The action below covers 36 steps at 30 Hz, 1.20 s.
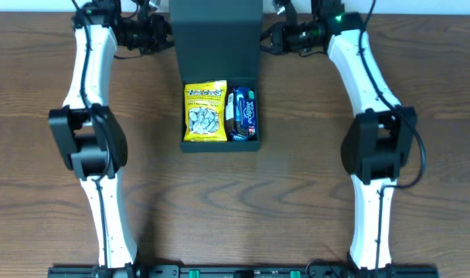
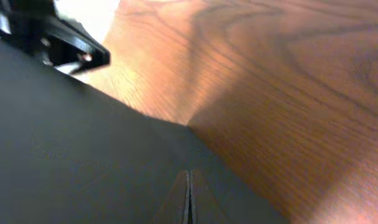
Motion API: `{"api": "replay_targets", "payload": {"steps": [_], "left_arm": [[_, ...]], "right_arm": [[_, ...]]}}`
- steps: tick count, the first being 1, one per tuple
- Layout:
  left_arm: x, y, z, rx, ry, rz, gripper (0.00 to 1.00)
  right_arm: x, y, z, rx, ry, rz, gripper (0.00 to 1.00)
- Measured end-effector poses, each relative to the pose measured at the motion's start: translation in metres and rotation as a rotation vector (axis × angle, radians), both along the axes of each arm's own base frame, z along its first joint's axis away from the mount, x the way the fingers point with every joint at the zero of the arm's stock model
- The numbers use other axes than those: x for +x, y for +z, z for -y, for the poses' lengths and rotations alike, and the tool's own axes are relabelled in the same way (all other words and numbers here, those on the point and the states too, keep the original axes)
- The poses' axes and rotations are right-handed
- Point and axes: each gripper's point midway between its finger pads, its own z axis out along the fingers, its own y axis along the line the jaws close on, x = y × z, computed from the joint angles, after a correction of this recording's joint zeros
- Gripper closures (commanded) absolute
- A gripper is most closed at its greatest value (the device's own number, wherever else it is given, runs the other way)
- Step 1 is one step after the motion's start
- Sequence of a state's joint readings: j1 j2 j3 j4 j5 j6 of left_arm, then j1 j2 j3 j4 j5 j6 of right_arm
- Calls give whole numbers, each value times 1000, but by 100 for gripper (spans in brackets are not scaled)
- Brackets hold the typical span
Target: Pack container
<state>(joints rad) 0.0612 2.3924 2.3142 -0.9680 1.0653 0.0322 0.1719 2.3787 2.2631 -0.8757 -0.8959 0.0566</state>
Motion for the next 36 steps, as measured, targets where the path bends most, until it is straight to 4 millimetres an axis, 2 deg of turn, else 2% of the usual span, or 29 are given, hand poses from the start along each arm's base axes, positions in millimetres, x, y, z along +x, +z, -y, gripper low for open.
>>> {"api": "replay_targets", "payload": {"steps": [4,8,11,15,20,23,28,32,34,36], "left_arm": [[-33,36,0,106,-64,73,94],[-66,51,3,273,-152,134,94],[-77,54,2,382,-190,175,94],[-83,73,-6,468,-187,246,94],[-110,145,-15,550,-133,434,94],[-138,192,-17,570,-94,550,94],[-180,252,-22,607,-29,725,94],[-192,311,-23,611,62,947,94],[-202,338,-24,596,114,1031,94],[-212,351,-24,584,139,1064,94]], "right_arm": [[-27,24,-5,-113,57,75,99],[-55,29,-11,-260,126,124,99],[-65,28,-8,-363,137,143,99],[-64,43,6,-464,101,213,99],[-74,106,25,-526,47,383,99],[-95,160,35,-521,15,513,99],[-130,244,56,-528,-75,739,99],[-142,317,64,-477,-173,982,99],[-149,340,64,-450,-199,1060,99],[-157,350,61,-433,-200,1088,99]]}}
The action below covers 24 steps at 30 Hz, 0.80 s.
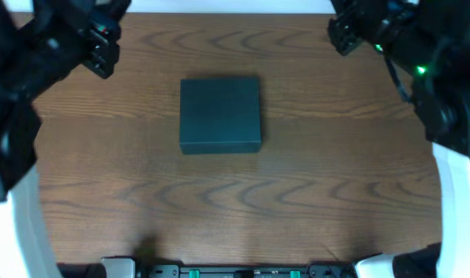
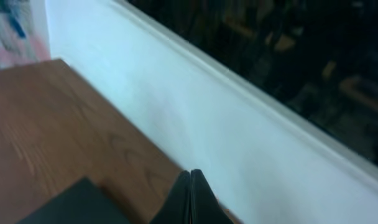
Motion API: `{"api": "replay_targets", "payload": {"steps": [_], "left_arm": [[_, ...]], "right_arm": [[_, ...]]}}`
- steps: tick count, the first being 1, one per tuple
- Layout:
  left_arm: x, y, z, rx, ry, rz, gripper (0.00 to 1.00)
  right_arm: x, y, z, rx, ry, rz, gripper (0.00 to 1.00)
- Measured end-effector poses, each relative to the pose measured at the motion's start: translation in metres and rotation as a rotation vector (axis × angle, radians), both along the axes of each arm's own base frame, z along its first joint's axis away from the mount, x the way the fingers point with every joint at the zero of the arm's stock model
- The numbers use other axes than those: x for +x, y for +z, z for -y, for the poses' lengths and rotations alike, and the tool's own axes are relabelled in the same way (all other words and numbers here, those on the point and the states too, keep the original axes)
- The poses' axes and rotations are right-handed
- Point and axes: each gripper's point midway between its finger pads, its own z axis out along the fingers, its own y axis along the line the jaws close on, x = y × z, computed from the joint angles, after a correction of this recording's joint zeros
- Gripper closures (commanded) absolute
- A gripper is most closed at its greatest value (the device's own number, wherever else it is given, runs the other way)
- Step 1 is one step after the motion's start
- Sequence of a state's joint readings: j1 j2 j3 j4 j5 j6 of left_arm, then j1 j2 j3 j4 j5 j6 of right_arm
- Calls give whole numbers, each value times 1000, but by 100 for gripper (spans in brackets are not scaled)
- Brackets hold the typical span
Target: Pack container
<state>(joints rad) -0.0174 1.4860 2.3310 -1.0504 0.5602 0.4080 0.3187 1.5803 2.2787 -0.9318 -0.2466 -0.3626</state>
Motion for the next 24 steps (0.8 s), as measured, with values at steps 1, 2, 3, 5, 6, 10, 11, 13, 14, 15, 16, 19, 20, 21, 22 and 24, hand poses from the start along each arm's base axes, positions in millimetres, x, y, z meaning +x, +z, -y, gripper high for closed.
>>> {"api": "replay_targets", "payload": {"steps": [1,2,3,5,6,10,11,13,14,15,16,19,20,21,22,24], "left_arm": [[-6,4,0,-9,2,9,94],[-15,9,0,-14,3,22,94],[-20,10,0,-17,2,26,94],[-35,10,3,-21,-5,56,94],[-44,8,4,-22,-7,77,94],[-89,-15,0,-74,62,239,94],[-105,-26,-7,-111,99,278,94],[-132,-52,-19,-153,157,282,94],[-147,-69,-25,-169,184,265,94],[-156,-85,-30,-178,206,240,94],[-163,-100,-33,-183,223,205,94],[-159,-138,-37,-171,263,79,94],[-154,-151,-37,-160,268,30,94],[-152,-156,-36,-157,269,12,91],[-150,-161,-36,-155,270,-4,65],[-149,-161,-36,-158,270,-8,5]], "right_arm": [[-3,-1,-2,-1,7,-6,99],[-9,-4,-5,-7,19,-22,99],[-12,-7,-7,-8,26,-32,99],[-20,-15,-13,-5,47,-45,99],[-26,-20,-14,-2,55,-41,98],[-71,-41,4,28,46,65,98],[-94,-49,15,57,32,92,98],[-129,-67,31,109,12,88,98],[-145,-75,38,142,7,84,99],[-149,-77,39,150,5,85,98],[-165,-91,46,197,-2,69,99],[-170,-143,46,225,-17,-83,98],[-170,-170,43,227,-20,-180,96],[-170,-180,42,231,-24,-222,82],[-172,-192,40,237,-21,-276,46],[-174,-197,38,252,-18,-315,1]]}}
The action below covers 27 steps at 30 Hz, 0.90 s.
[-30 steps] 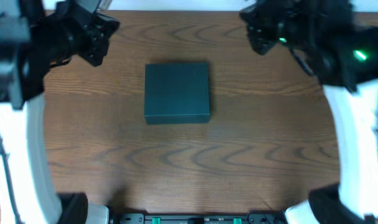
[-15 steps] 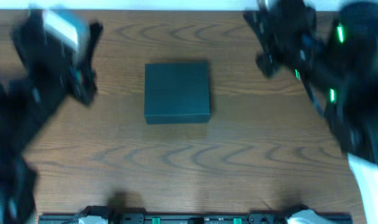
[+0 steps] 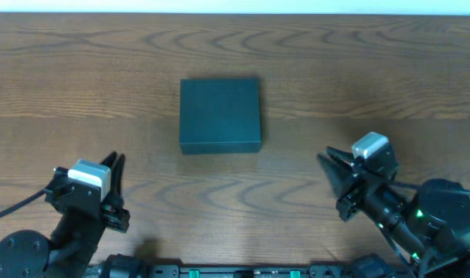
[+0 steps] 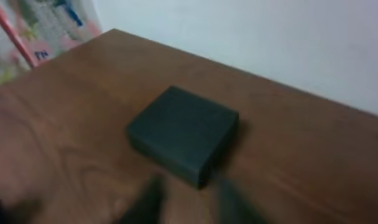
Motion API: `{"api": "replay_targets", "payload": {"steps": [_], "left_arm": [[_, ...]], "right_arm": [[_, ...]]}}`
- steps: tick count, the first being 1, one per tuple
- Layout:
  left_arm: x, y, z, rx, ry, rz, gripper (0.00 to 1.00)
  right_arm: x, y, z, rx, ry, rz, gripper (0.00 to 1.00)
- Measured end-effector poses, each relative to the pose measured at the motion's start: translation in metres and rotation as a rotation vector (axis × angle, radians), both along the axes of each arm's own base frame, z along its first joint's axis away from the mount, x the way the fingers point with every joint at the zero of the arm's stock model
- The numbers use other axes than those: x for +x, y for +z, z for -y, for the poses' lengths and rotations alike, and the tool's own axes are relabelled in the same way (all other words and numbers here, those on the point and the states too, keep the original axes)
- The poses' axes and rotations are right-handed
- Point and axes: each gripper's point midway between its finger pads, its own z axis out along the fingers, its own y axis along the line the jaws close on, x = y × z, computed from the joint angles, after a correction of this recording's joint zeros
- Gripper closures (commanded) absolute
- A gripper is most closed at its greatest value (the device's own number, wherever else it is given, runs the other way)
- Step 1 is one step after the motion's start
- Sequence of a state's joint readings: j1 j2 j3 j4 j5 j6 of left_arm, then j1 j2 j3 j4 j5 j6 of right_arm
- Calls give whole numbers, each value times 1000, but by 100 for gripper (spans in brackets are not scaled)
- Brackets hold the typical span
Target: Pack container
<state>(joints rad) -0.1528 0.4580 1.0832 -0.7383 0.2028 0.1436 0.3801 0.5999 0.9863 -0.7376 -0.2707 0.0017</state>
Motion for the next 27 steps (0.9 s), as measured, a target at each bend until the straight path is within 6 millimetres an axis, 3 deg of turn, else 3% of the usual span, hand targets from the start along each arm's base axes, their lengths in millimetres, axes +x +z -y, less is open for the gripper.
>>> {"api": "replay_targets", "payload": {"steps": [7,20,27], "left_arm": [[-2,-8,0,-7,3,-37,5],[-32,-80,-5,47,6,-354,5],[-35,-92,-20,128,63,-389,4]], "right_arm": [[-7,-7,-1,20,9,-51,1],[-30,-51,7,-51,5,-253,1],[-42,-69,12,-85,2,-344,1]]}}
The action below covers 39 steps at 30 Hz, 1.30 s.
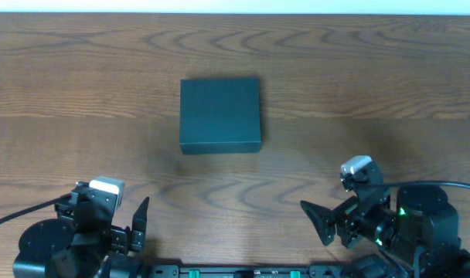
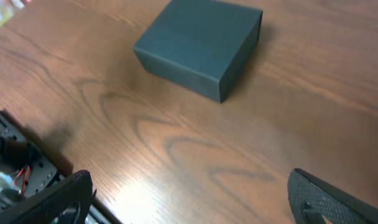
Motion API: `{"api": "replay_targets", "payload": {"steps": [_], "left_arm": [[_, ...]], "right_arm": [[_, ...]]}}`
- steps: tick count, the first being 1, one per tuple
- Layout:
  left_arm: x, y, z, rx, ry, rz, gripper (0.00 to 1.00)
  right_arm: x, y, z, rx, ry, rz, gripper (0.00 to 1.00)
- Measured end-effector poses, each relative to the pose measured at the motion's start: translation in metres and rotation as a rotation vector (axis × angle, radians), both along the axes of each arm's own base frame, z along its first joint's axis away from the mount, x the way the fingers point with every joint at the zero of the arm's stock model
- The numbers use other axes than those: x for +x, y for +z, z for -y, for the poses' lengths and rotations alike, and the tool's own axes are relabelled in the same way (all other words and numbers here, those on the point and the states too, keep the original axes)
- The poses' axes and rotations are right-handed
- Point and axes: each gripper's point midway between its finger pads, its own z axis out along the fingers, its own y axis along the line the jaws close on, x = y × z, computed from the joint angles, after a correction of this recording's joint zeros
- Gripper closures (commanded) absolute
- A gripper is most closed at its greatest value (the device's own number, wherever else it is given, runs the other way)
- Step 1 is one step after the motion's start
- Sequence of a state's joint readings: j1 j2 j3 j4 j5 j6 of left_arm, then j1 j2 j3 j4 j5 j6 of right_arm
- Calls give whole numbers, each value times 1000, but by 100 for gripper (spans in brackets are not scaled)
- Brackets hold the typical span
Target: Pack container
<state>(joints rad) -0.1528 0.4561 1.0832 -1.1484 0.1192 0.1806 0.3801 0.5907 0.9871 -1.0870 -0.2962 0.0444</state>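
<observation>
The dark teal box [image 1: 219, 114] sits shut in the middle of the table, its lid flat on top, and its contents are hidden. In the right wrist view the box [image 2: 198, 46] lies well ahead of the fingers. My right gripper [image 1: 318, 222] [image 2: 189, 208] rests low at the near right edge, open wide, with nothing between its fingers [image 2: 329, 199]. At the near left edge my left gripper [image 1: 134, 228] also sits far from the box, its fingers spread and holding nothing.
The brown wooden table [image 1: 359, 85] spreads all round the box. Both arm bases are folded at the near edge, with a black rail [image 1: 235, 272] along it. The left arm's hardware [image 2: 15, 158] shows at the left of the right wrist view.
Both arms have settled lower and closer to the near edge. My right gripper's fingers stand much wider apart than before. The box has not moved.
At first the box stood open with a yellow snack bag and a blue packet inside, both grippers at its raised lid. Then the lid was down and both arms were high at the far corners, the right gripper shut. Since then the arms have folded back to the near edge.
</observation>
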Motion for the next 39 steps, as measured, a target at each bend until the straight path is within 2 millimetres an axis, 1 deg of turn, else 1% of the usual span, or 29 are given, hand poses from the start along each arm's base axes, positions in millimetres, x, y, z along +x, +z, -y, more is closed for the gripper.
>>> {"api": "replay_targets", "payload": {"steps": [4,5,7,9,10,13,18,22,26,30,37,39], "left_arm": [[-1,1,-4,15,16,10,5],[-1,1,-5,18,21,30,5],[6,-3,-7,11,37,103,5],[11,-12,-9,7,56,147,5],[14,-20,-11,5,66,163,5],[22,-54,-13,1,88,165,5],[38,-100,-16,-38,144,168,5],[45,-126,-19,-65,183,157,5],[52,-143,-23,-90,227,154,5],[56,-156,-27,-98,260,141,5],[63,-167,-31,-99,291,151,5],[67,-173,-31,-103,296,157,5]], "right_arm": [[-3,-4,1,-8,0,-22,1],[-4,-5,1,-9,0,-24,1],[-4,-5,1,-9,0,-25,1],[-4,-5,2,-9,0,-25,1],[-4,-4,1,-9,0,-24,1],[-4,-5,2,-10,0,-25,1],[-4,-5,2,-10,0,-25,1],[-4,-5,2,-9,0,-25,0],[-4,-5,2,-10,0,-25,1],[-4,-5,1,-9,0,-25,1],[-4,-5,2,-9,0,-25,1],[-4,-5,2,-9,0,-25,1]]}}
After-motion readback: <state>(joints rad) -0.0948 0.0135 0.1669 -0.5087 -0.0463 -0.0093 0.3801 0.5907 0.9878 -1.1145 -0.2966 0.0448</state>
